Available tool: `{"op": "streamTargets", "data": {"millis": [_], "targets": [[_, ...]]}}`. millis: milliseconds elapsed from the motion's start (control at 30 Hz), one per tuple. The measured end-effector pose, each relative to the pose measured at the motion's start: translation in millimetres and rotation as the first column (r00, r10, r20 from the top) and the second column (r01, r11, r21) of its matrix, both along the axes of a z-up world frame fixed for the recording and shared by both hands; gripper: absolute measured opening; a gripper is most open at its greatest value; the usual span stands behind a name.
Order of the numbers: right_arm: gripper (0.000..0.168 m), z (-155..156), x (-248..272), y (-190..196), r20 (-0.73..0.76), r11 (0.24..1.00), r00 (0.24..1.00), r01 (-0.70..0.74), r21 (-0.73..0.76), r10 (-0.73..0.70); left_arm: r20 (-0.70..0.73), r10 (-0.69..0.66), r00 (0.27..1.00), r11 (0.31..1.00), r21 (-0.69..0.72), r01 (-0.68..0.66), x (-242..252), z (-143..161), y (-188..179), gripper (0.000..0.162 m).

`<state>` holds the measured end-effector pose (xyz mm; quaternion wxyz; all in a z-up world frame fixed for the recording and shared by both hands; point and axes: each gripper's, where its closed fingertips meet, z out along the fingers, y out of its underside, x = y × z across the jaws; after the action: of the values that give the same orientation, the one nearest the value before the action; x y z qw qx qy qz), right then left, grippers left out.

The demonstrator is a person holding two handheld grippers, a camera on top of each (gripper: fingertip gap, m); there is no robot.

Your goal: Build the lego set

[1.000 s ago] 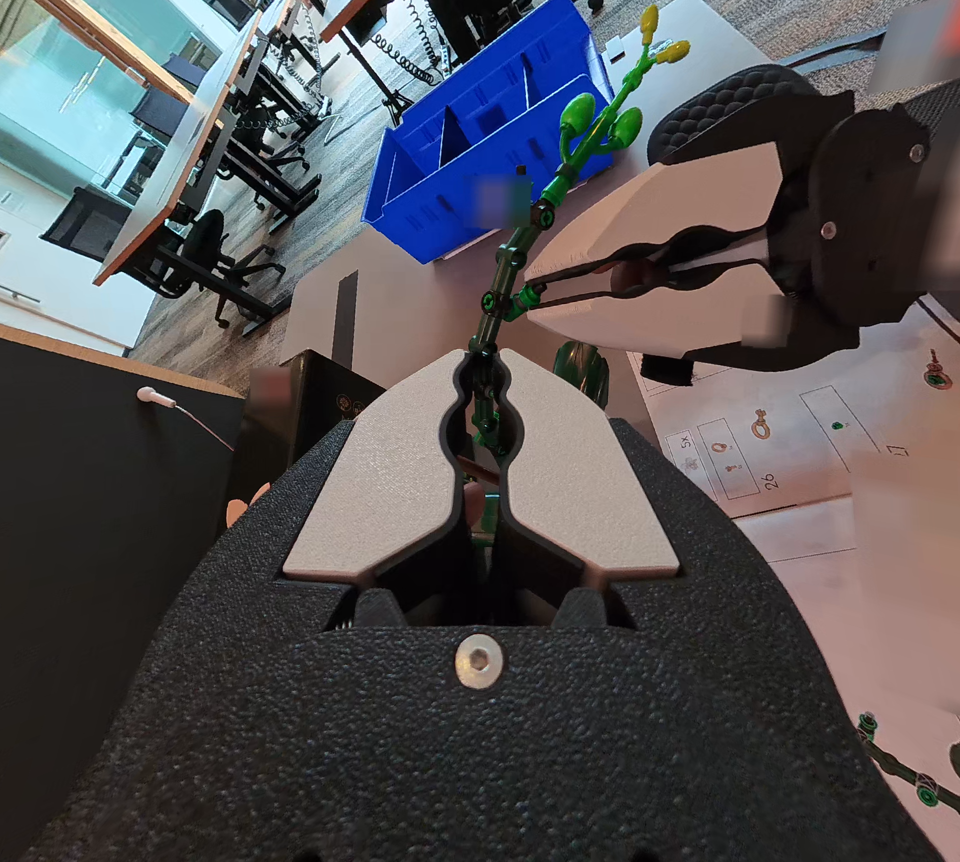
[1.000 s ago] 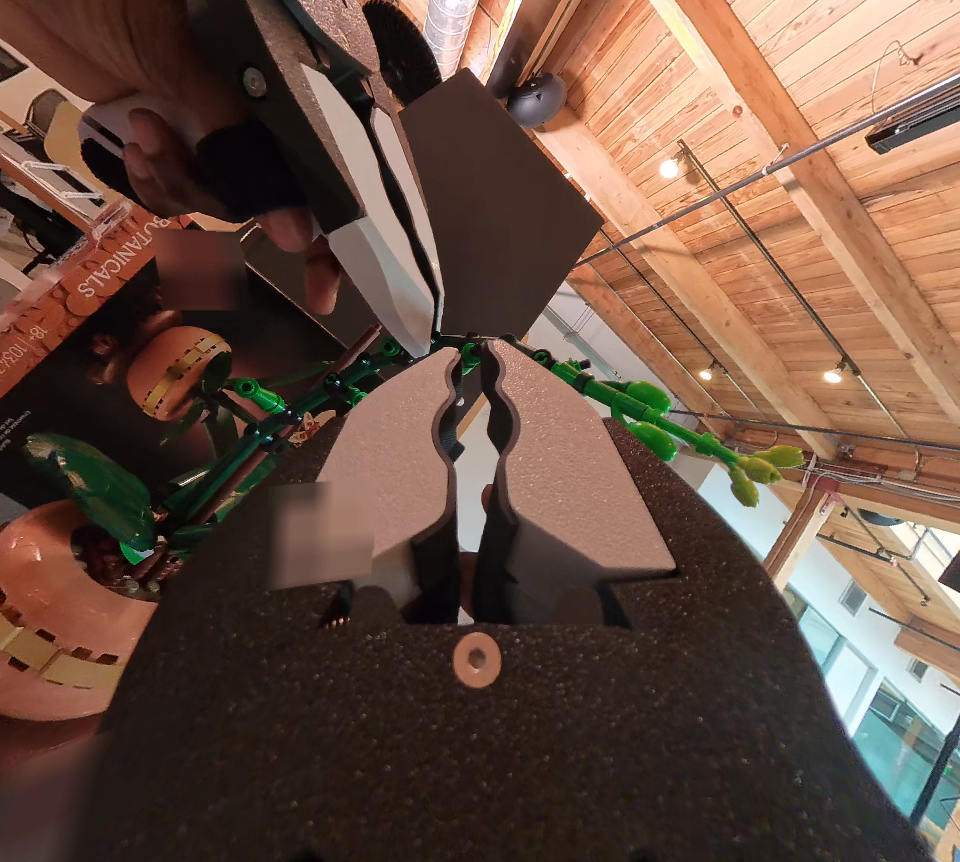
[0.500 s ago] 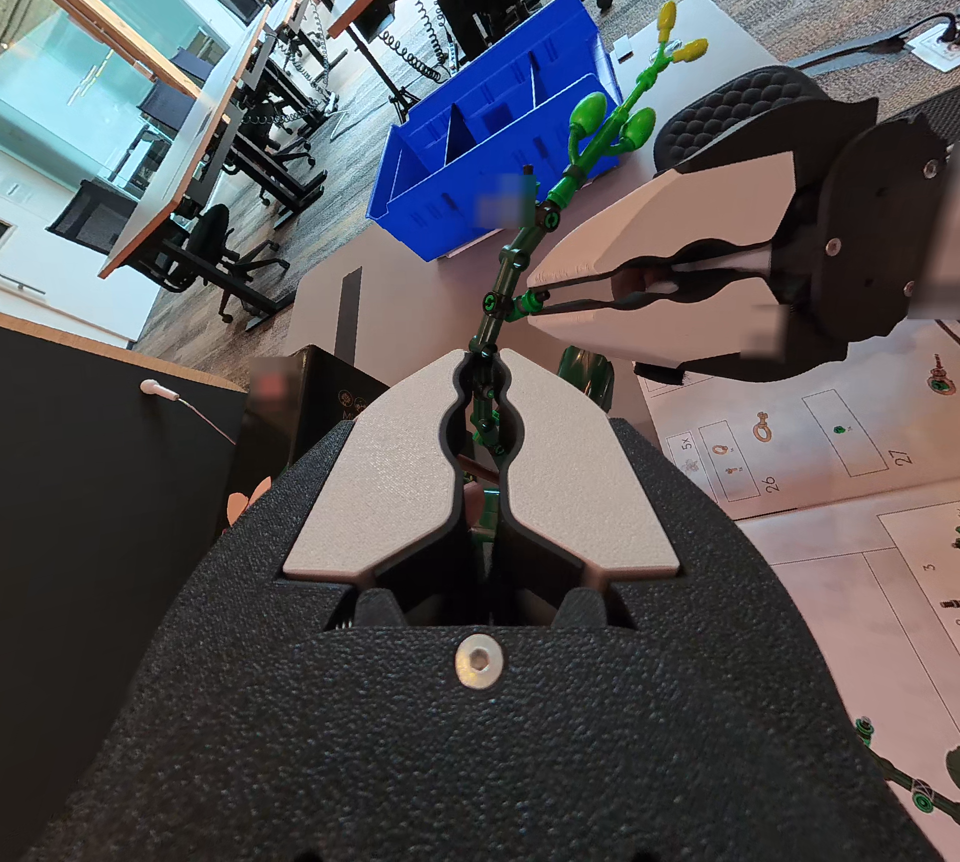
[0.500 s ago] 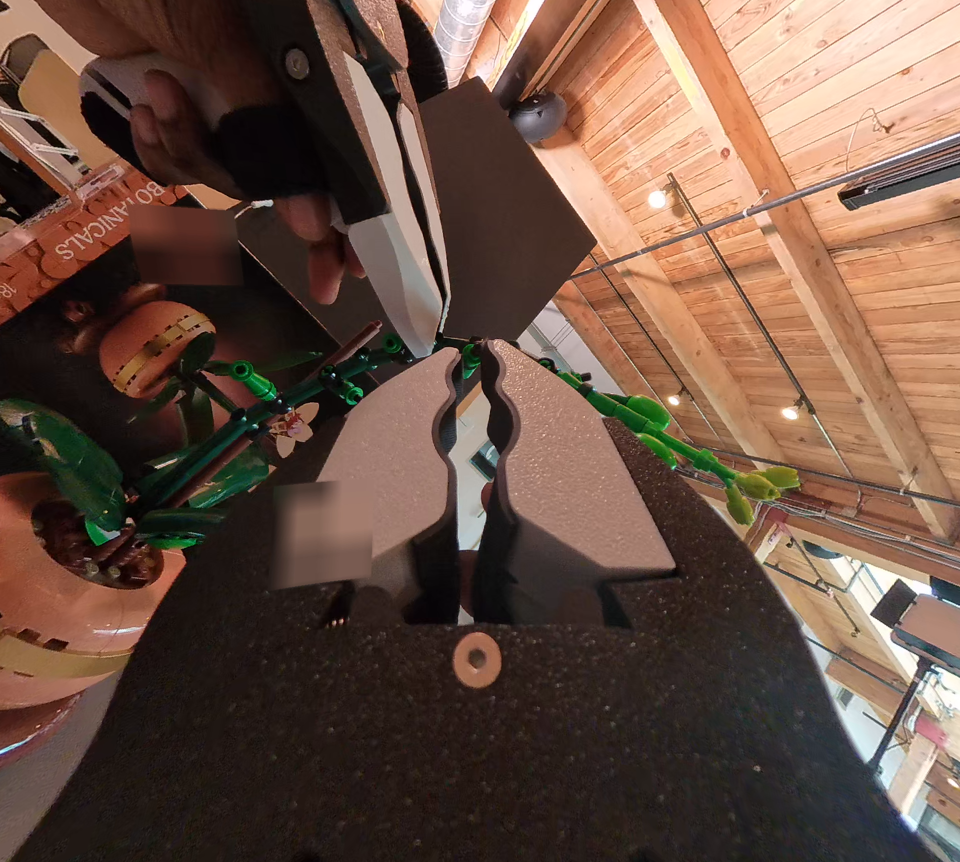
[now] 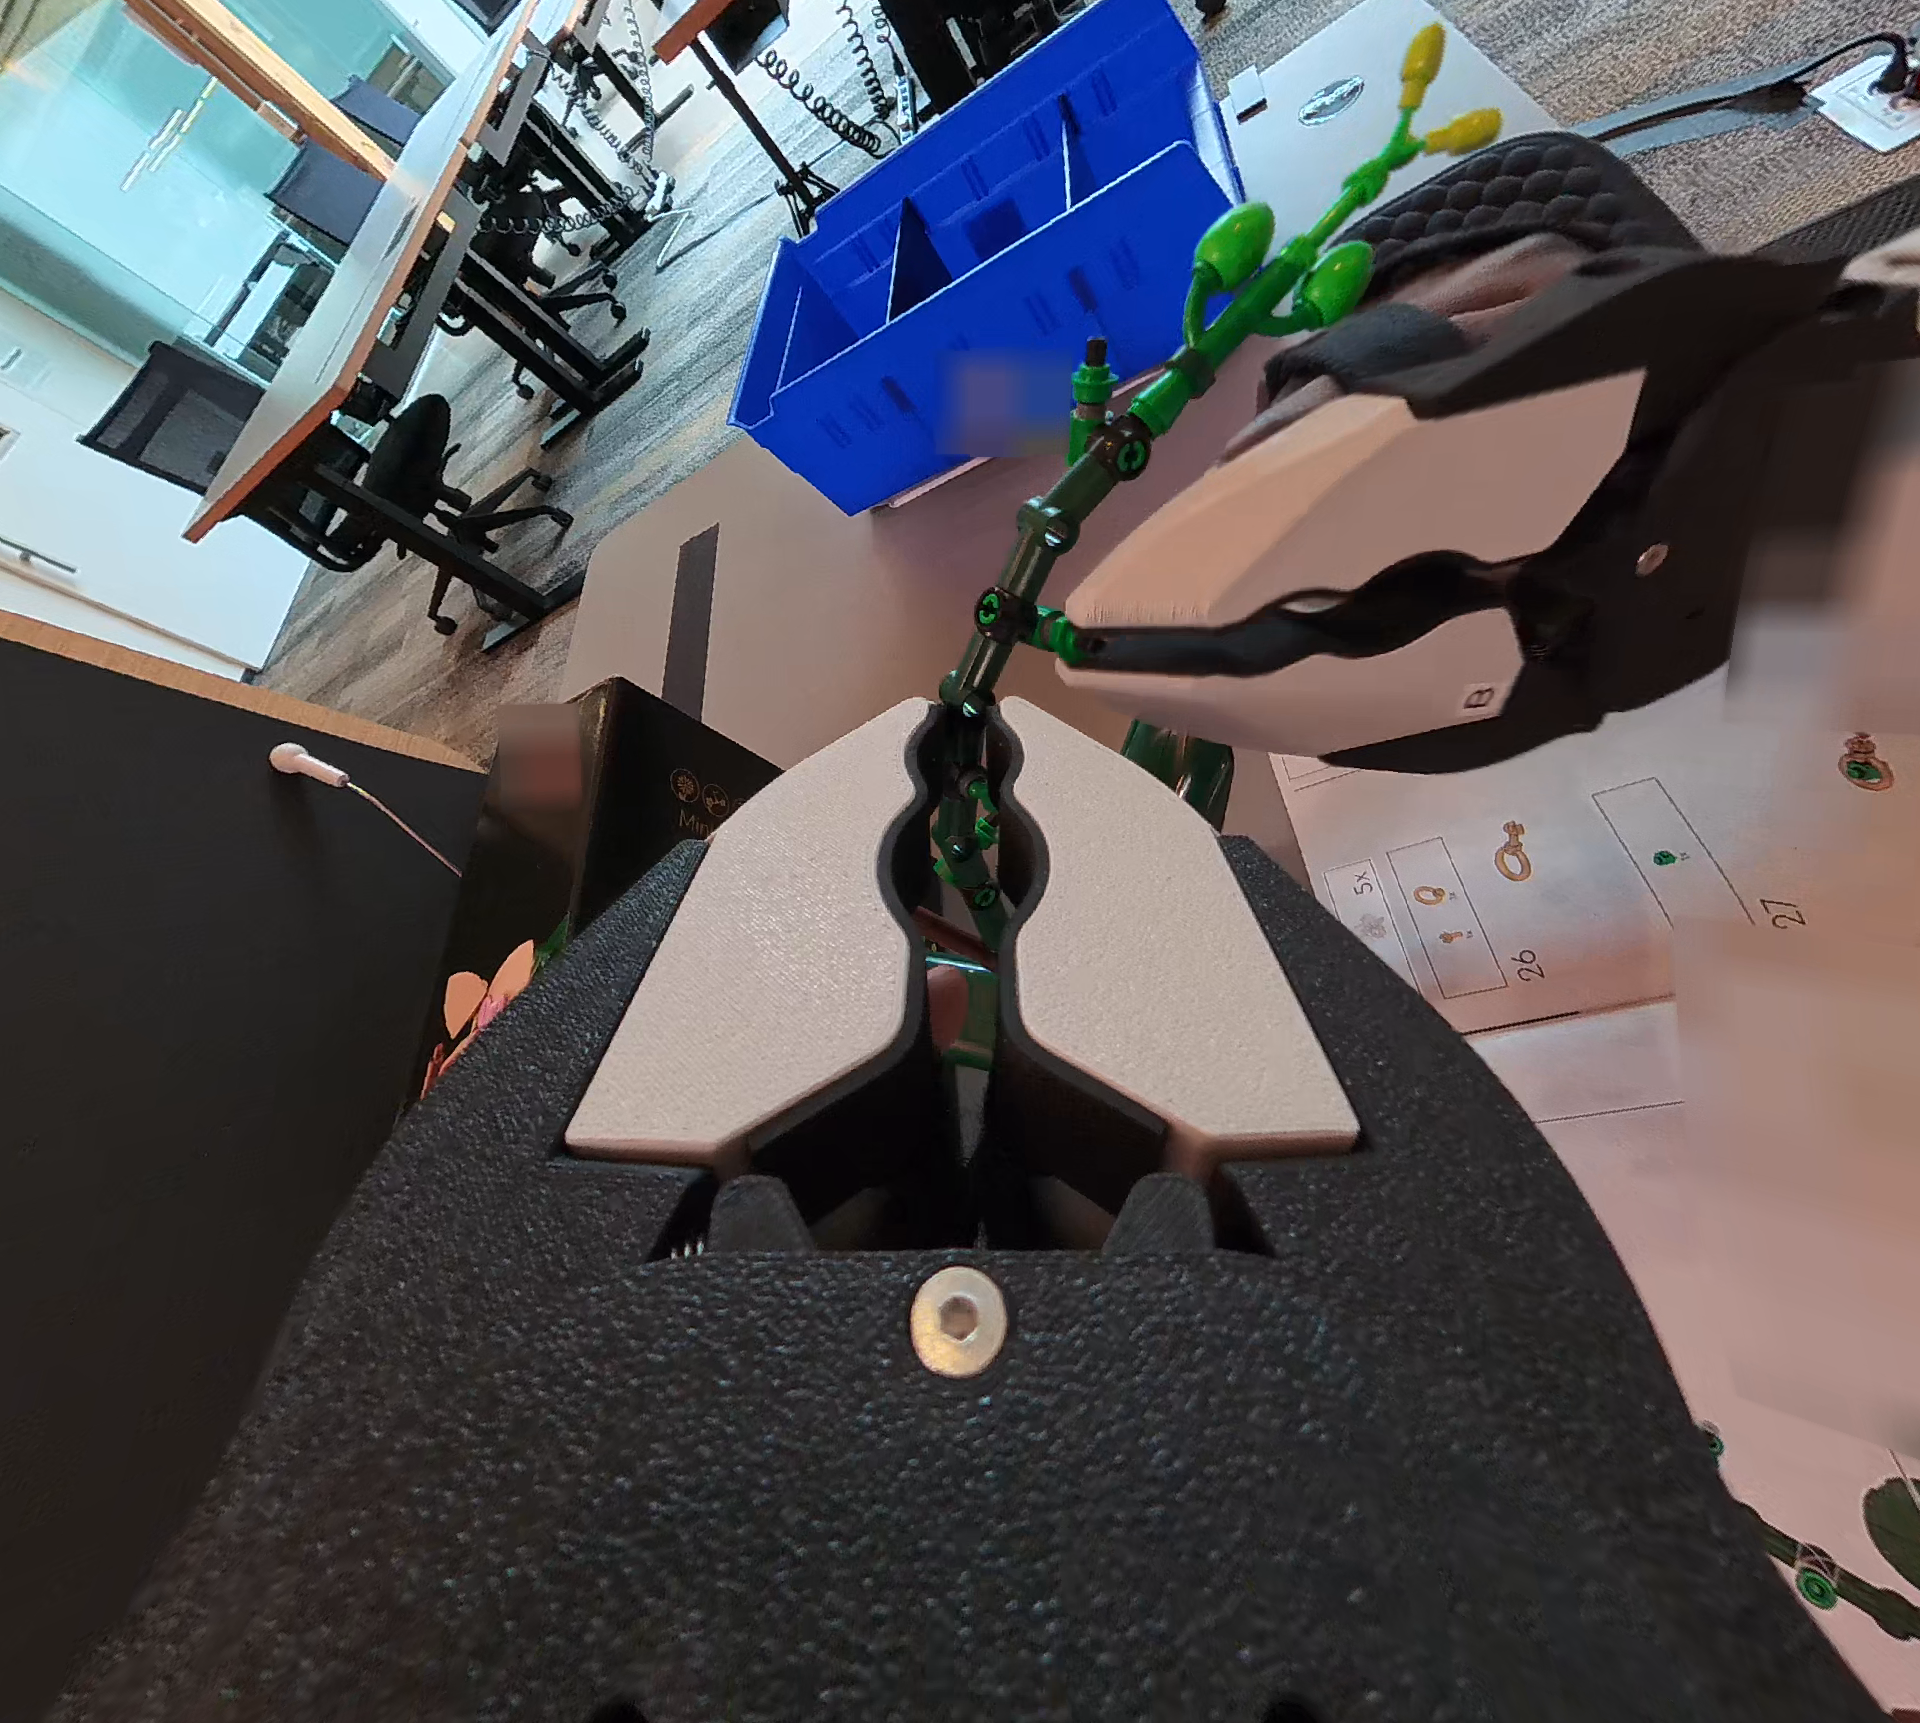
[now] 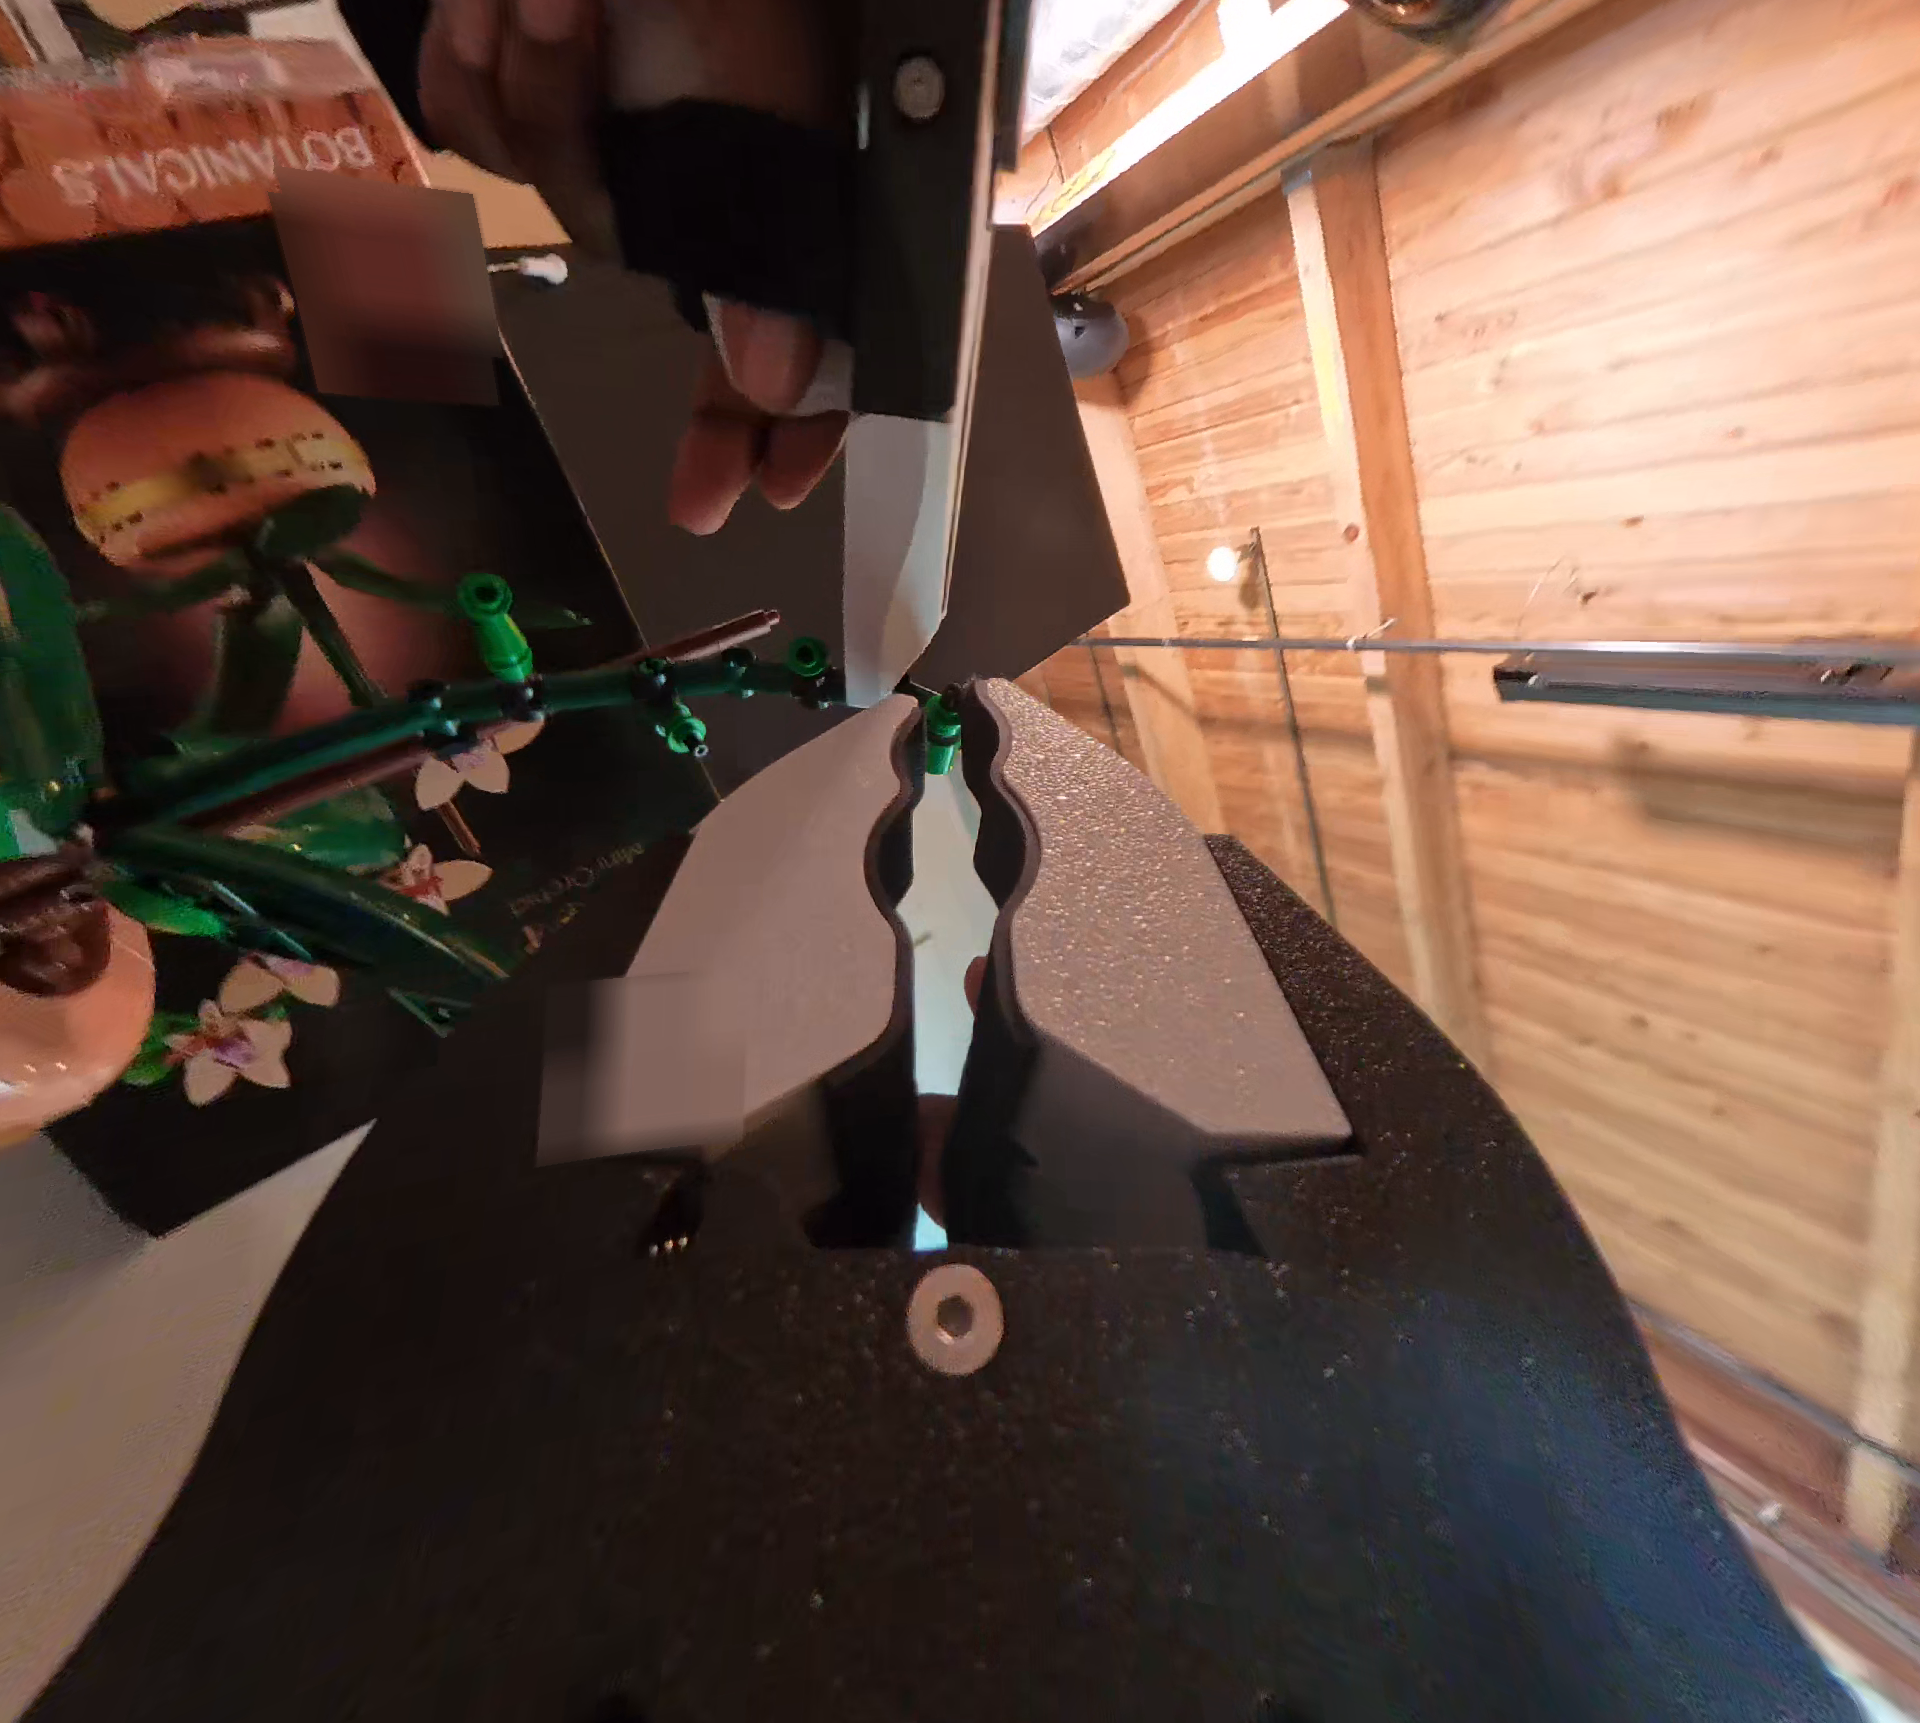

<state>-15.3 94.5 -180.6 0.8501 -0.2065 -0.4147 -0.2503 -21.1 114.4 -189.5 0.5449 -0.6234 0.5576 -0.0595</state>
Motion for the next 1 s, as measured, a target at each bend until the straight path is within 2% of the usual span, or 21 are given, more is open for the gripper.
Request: {"op": "streamTargets", "data": {"millis": [167,300,467,600,733,1000], "targets": [[0.006,0,1,1,0.053,0.999,0.998,0.021,0.044,-0.023,0.006,-0.002,1.0,1.0,0.001,0.002,1,0,0,0.007],[0.007,1,4,-3,0.01,1.0,1.0,-0.019,0.025,0.019,0.009,0.007,1.0,1.0,0.007,-0.007,-1,1,2,0.007],[0.012,-8,10,-10,-0.081,0.985,0.989,-0.133,-0.113,0.124,0.021,0.021,1.0,1.0,0.012,-0.021,-8,4,3,0.008],[0.012,-18,16,-10,-0.177,0.932,0.964,-0.239,-0.271,0.196,0.036,0.015,0.999,1.0,0.006,-0.015,-10,5,0,0.013],[0.012,-23,24,-6,-0.305,0.844,0.923,-0.35,-0.407,0.236,0.033,0.02,0.999,1.0,0.013,-0.021,-9,5,-1,0.015],[0.012,-6,46,-7,-0.512,0.726,0.819,-0.514,-0.456,0.258,0.008,0.031,0.999,0.999,0.027,-0.031,-12,7,-4,0.02]]}}
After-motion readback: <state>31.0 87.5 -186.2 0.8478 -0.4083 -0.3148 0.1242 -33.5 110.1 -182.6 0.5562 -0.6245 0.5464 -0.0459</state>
